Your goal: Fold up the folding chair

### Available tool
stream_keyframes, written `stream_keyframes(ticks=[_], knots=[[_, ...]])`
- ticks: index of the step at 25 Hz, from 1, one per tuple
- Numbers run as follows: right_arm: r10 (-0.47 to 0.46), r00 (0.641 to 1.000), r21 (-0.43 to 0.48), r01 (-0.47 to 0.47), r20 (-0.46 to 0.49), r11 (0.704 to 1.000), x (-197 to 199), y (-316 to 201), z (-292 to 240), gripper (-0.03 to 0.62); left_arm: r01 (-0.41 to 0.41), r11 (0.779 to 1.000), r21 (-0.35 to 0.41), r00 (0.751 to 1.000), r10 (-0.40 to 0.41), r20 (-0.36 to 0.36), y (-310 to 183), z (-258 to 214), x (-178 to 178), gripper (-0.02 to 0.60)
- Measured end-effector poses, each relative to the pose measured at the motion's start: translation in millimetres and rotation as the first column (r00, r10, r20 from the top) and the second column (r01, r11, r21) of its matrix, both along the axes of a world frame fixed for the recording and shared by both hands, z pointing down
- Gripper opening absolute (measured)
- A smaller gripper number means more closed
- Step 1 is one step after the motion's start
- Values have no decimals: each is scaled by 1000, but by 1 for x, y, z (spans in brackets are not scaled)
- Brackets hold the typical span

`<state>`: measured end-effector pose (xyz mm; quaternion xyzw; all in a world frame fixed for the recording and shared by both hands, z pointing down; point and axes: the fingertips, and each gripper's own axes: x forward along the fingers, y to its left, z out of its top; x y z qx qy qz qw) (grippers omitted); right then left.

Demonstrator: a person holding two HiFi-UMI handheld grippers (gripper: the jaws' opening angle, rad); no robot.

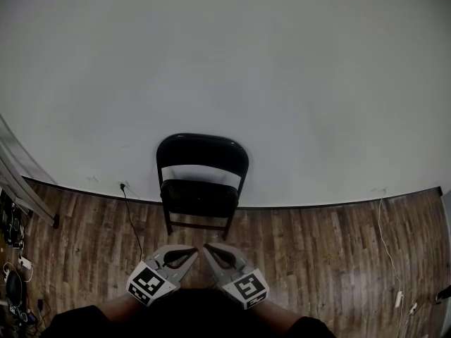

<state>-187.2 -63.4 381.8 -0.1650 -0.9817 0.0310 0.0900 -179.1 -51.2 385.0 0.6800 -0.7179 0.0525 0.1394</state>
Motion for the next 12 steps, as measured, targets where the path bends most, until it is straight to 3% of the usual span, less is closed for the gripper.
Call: stream_keyframes(ticks=[12], knots=[[-13,1000,9,13,-6,1000,4,6,1,2,11,1000,3,1000,-11,2,6,-1,1,-5]])
